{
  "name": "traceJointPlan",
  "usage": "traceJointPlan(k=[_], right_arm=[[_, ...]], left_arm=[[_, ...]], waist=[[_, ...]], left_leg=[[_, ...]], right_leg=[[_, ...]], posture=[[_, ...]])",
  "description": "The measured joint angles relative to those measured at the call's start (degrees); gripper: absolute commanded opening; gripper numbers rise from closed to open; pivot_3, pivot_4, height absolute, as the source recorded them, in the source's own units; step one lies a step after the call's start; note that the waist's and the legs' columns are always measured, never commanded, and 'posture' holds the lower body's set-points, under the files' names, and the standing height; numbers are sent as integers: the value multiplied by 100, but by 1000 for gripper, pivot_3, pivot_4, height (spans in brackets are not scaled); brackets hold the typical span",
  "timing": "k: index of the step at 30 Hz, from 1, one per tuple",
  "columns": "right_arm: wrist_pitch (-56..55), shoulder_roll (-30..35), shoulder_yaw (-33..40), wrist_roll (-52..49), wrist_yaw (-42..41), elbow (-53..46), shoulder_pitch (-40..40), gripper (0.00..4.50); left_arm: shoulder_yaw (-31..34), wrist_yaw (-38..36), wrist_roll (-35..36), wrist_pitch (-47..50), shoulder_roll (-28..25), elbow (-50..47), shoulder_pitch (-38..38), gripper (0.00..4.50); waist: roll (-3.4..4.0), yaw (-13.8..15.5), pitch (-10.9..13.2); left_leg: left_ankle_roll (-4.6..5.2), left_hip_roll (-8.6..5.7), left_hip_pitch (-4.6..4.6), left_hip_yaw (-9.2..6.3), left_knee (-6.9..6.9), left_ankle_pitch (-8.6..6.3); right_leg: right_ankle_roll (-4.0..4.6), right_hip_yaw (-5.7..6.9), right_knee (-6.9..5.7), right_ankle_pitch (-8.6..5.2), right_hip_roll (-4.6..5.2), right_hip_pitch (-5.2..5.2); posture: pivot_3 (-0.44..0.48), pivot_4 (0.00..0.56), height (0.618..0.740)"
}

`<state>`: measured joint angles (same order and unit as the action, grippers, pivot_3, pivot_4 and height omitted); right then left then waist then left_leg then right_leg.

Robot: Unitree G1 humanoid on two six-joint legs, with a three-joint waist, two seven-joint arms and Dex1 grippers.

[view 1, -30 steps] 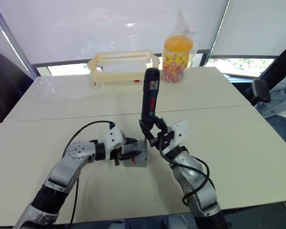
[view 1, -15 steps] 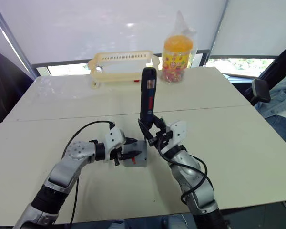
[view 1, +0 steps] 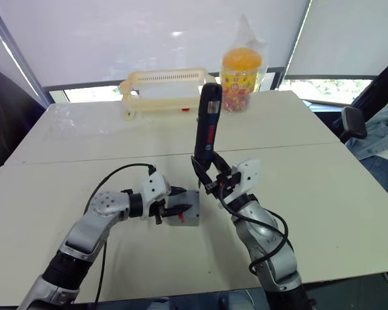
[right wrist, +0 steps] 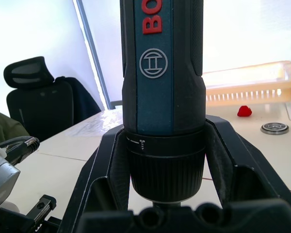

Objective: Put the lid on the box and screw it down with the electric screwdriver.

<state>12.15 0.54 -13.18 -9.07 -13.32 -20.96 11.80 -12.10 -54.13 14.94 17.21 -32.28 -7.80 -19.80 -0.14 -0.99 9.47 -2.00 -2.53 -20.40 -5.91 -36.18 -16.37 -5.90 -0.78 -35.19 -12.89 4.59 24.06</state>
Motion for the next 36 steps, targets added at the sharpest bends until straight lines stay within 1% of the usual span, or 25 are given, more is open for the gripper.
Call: traceJointPlan(k=[10,36], right_arm=[[-135,-6,-19,48,-2,296,0,1783],[-119,-63,-88,87,22,157,-3,1783]], left_arm=[[2,2,1,0,-5,-18,19,2318],[3,5,2,0,-9,-36,35,2318]], waist=[[0,-1,0],[0,-1,0]], left_leg=[[0,0,0,0,0,0],[0,0,0,0,0,0]], right_leg=[[0,0,0,0,0,0],[0,0,0,0,0,0]], posture=[[0,150,740],[0,150,740]])
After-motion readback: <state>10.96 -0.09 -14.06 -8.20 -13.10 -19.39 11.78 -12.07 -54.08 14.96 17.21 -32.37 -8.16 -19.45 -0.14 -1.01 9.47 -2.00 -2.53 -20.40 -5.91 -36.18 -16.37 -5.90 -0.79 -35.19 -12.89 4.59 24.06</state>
